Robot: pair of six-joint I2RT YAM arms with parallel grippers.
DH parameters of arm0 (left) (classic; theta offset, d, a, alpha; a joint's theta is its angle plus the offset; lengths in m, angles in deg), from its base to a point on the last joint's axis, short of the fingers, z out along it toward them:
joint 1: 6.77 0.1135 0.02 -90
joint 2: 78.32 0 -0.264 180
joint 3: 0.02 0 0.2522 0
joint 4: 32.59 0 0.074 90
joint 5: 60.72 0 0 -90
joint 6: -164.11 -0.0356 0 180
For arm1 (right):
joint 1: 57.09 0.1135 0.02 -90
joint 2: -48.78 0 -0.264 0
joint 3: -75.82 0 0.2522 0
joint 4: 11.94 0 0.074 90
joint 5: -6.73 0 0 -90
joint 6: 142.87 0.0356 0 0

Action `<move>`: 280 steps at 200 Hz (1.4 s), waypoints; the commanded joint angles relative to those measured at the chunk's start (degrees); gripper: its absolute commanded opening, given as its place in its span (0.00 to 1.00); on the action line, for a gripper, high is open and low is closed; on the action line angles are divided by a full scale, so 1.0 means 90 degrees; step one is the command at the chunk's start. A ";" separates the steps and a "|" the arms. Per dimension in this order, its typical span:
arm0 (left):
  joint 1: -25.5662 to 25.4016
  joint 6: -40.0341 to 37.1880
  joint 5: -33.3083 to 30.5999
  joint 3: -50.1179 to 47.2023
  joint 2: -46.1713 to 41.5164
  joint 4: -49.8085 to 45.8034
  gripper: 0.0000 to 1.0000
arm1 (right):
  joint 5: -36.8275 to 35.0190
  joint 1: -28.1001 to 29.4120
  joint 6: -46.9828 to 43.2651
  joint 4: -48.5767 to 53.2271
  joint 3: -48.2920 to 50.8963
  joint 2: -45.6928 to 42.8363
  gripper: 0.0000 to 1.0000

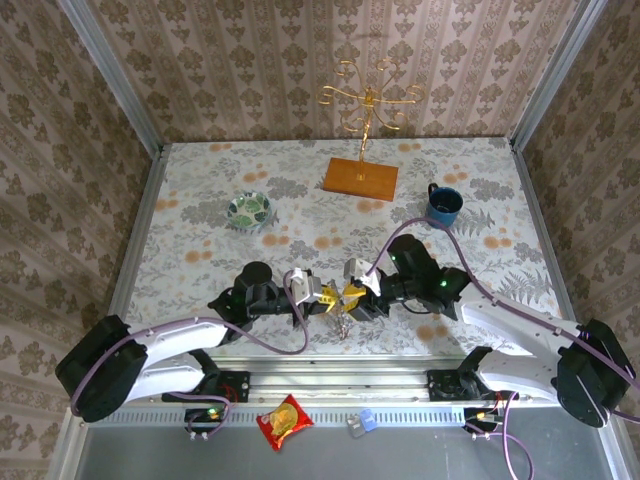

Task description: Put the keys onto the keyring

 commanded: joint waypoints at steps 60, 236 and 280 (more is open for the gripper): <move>-0.0212 0.0393 0.0023 -0.0108 0.0143 0.0760 0.00 | -0.0273 0.0039 -0.0189 0.0226 0.0006 -0.0136 0.23; -0.0213 0.0553 0.0023 -0.0215 0.0153 0.1183 0.00 | -0.0904 0.0098 -0.0643 0.0817 -0.0189 -0.0119 0.00; -0.0218 0.0549 0.0023 -0.0270 0.0312 0.1529 0.00 | -0.0845 0.0148 -0.0708 0.0925 -0.0181 0.0363 0.00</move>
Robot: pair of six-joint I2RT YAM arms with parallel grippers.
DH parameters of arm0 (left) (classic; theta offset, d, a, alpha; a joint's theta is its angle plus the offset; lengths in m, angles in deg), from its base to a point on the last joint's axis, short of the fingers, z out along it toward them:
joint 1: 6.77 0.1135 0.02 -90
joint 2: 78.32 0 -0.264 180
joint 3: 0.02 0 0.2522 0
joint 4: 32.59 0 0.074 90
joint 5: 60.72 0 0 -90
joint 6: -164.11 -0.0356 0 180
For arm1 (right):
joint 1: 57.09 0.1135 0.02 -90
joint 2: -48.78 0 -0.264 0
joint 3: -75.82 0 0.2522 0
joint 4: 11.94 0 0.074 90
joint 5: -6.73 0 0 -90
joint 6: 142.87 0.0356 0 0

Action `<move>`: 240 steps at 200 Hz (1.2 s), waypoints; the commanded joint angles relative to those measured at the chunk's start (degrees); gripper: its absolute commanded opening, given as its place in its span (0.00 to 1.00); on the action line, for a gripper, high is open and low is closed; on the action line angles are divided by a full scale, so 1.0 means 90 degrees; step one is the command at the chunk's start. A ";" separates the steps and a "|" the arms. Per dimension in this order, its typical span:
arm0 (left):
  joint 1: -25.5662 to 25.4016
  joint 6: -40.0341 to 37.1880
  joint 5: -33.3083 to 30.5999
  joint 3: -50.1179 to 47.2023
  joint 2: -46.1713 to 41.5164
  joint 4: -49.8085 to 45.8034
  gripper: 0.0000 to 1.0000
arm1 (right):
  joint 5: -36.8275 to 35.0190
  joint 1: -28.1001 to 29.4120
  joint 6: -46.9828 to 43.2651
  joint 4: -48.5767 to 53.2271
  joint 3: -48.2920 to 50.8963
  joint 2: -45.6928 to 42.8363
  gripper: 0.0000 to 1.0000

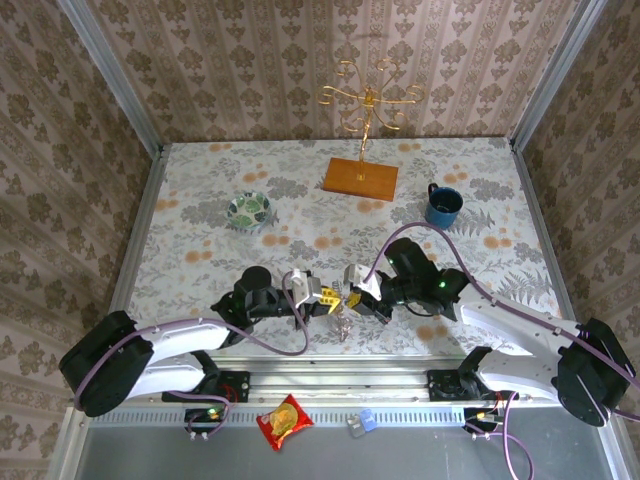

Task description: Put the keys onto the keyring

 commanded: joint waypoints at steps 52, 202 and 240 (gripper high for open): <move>-0.0066 0.0026 -0.0139 -0.0137 0.0151 0.1015 0.00 | -0.0176 0.0084 -0.0256 0.0702 -0.0255 0.0210 0.00; -0.0089 0.0155 -0.0508 -0.0423 0.0249 0.1773 0.00 | -0.0211 0.0093 -0.0404 0.1411 -0.0882 0.0825 0.01; -0.0103 0.0151 -0.0531 -0.0506 0.0239 0.1773 0.00 | -0.0135 -0.0013 -0.0026 0.0643 -0.0506 0.0087 0.33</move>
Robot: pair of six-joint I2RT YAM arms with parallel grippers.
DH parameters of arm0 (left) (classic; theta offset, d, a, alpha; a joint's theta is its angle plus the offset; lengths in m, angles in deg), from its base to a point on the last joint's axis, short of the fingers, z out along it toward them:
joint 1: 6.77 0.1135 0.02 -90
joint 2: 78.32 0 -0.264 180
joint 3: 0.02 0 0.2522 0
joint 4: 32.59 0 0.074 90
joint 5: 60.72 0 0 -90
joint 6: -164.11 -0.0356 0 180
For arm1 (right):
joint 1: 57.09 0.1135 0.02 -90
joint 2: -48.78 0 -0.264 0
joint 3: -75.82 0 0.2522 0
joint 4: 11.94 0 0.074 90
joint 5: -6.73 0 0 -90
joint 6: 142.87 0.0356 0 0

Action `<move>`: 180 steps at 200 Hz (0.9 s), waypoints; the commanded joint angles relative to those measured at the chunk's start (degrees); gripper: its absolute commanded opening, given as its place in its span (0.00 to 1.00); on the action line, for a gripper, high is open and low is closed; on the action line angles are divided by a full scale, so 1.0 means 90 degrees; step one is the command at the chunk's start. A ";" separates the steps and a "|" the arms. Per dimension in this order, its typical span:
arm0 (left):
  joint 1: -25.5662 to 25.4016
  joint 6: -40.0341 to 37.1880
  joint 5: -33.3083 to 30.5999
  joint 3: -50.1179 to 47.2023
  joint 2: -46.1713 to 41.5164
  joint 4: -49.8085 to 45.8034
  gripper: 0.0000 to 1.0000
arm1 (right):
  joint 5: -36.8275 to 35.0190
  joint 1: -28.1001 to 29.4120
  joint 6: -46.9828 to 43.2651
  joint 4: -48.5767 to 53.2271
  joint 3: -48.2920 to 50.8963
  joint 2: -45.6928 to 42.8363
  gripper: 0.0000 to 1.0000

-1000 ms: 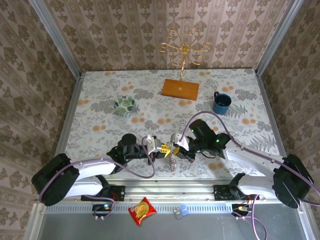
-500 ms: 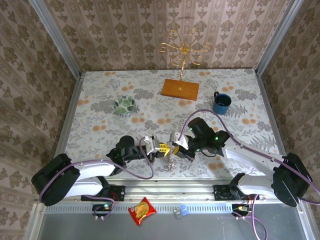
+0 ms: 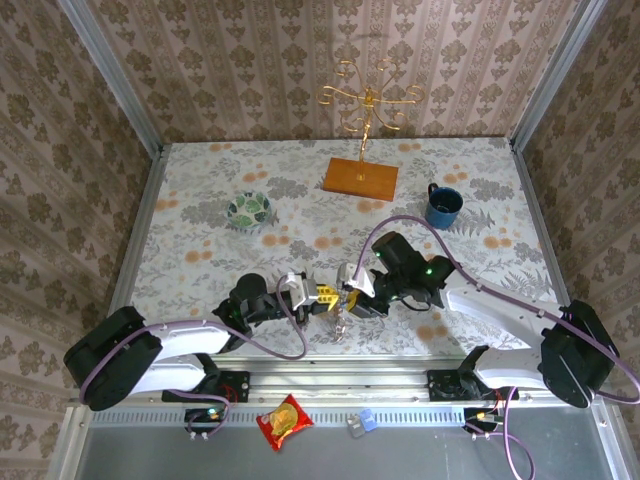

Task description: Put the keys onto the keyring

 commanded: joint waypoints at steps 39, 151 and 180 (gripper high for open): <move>-0.0045 0.0139 -0.0027 -0.0131 0.0167 0.0576 0.00 | 0.0056 -0.0097 0.0593 -0.1303 0.0698 -0.0664 0.34; -0.0067 0.0252 -0.0186 -0.0083 0.0348 0.0793 0.00 | 0.0297 -0.0087 0.0682 -0.1846 0.0698 -0.0447 0.00; 0.0067 0.0181 -0.0291 -0.0056 0.0069 0.0232 0.20 | 0.0183 -0.0092 0.0195 -0.1158 0.0382 -0.0468 0.00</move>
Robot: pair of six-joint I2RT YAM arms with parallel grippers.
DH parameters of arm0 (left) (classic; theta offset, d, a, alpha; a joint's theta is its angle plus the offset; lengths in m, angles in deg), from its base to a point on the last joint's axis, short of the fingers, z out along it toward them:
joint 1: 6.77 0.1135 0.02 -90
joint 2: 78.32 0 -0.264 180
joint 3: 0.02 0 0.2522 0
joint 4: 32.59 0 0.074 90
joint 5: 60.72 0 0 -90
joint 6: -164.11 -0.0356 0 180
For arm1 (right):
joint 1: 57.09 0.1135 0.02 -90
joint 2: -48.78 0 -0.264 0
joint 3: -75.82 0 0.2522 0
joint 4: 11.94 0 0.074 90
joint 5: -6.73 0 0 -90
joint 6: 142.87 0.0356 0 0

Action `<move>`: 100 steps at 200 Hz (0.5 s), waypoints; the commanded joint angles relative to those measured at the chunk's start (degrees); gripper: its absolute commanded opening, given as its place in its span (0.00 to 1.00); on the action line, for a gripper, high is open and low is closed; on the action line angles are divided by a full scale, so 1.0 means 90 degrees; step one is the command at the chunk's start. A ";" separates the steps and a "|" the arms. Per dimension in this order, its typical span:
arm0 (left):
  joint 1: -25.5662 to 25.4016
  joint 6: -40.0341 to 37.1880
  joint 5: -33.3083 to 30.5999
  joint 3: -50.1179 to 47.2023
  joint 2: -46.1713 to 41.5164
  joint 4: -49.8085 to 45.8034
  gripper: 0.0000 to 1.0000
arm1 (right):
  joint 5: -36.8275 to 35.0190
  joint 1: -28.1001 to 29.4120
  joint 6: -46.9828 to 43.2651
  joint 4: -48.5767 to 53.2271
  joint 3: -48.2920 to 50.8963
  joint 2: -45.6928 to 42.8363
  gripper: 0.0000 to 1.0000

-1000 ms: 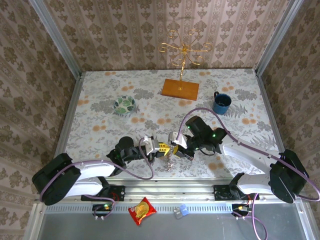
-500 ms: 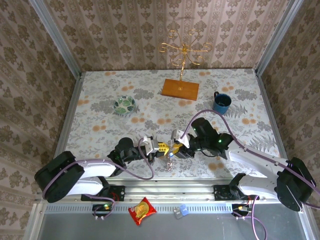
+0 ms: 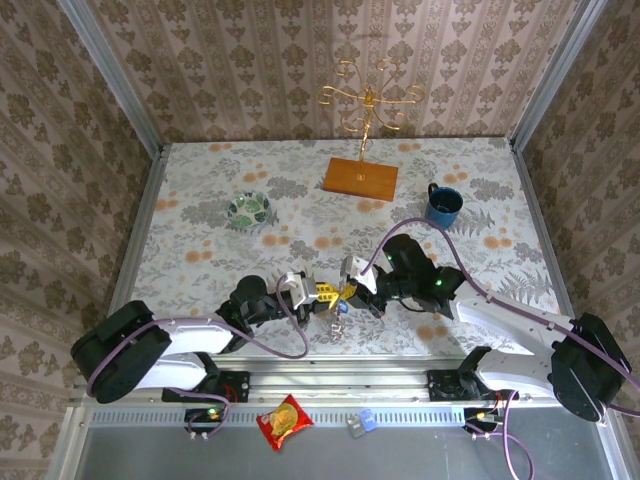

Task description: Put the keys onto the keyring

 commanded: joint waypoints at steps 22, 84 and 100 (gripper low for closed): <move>0.0170 -0.0350 0.0153 0.0330 -0.0743 -0.1643 0.25 | -0.0171 0.0003 -0.1044 0.1261 -0.0687 0.0076 0.00; 0.0278 -0.1140 0.0491 0.0988 -0.1350 -0.3806 0.28 | -0.0410 0.0123 -0.1916 0.2329 -0.1514 0.0432 0.00; 0.0291 -0.1215 0.0573 0.1087 -0.1322 -0.4003 0.28 | -0.0432 0.0195 -0.1999 0.2394 -0.1654 0.0508 0.00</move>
